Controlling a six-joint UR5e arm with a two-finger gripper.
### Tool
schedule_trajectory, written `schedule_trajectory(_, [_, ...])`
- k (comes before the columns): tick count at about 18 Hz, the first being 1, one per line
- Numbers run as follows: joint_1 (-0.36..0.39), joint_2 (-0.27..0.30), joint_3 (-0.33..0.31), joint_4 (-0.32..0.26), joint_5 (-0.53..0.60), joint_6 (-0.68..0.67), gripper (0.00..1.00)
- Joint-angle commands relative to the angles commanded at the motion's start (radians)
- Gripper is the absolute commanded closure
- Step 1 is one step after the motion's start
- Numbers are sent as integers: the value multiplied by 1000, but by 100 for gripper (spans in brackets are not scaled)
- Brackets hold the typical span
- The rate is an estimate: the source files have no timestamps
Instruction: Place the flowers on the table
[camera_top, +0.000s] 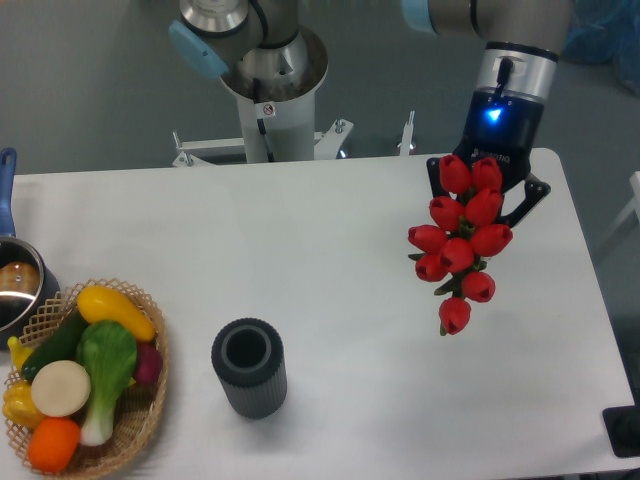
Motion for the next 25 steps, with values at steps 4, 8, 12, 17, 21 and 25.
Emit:
schedule_trajectory(4, [-3,-2,6,-2,14,5,64])
schedule_trajectory(8, [-6,-2,-2,-3,64,2,64])
schedule_trajectory(12, [-61,-12,0,-2,245,2,58])
schedule_trajectory(17, [-135,-49,-6,-5,377,0,62])
schedule_trajectory(21, [-178,-103,-11,-8,428,5,62])
schedule_trajectory(25, [-242,-161,-28,-8,575,11,62])
